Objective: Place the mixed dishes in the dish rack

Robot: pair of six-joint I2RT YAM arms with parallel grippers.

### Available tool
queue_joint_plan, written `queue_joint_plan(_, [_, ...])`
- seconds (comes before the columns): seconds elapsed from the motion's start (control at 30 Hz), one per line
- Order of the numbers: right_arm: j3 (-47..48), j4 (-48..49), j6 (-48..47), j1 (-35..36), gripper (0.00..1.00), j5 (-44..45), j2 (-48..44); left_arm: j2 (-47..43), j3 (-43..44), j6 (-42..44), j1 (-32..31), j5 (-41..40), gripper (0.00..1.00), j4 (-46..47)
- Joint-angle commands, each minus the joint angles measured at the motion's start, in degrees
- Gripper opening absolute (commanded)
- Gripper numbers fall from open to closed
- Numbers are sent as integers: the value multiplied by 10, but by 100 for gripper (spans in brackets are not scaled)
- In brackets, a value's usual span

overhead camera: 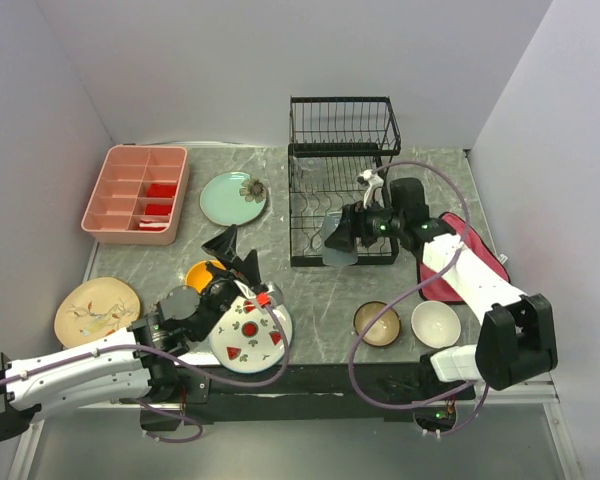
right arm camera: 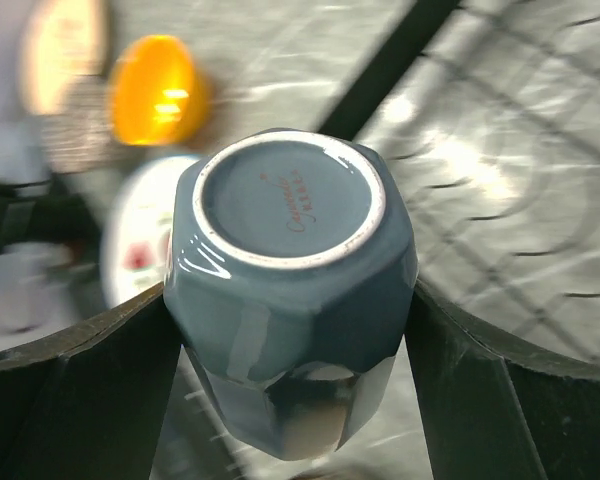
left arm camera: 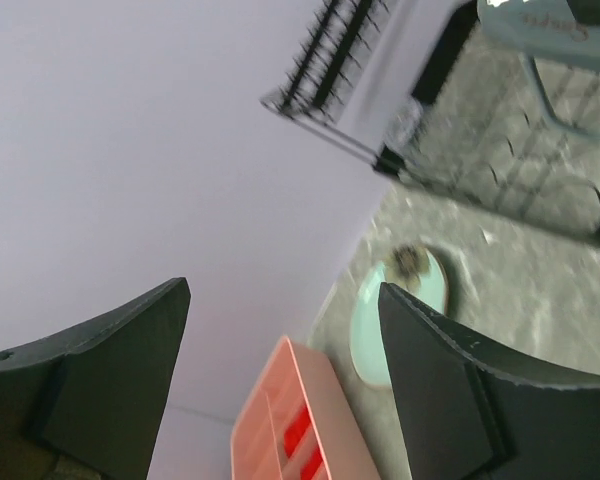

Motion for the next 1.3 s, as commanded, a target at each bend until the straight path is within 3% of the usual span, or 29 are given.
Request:
queue_joint_plan(0.0, [-47,245,-36,10,42,148,-24,-13,9,-55,8,-50,83,-112])
queue_joint_plan(0.27, [-53,373,-56,38,42,285,48,4,16,-66,27,-50,83,-95])
queue_joint_plan(0.9, [-55,481,-77,64,44,305,167,17,-1,-105,43,-57,83,-81])
queue_joint_plan(0.97, [-66,485,-79,70,46,308,165,16,-7,-104,46,-56,83,-73])
queue_joint_plan(1.27, [-123,464,-85,90,73,353,138,-3,-27,-114,50,-51,83,-77])
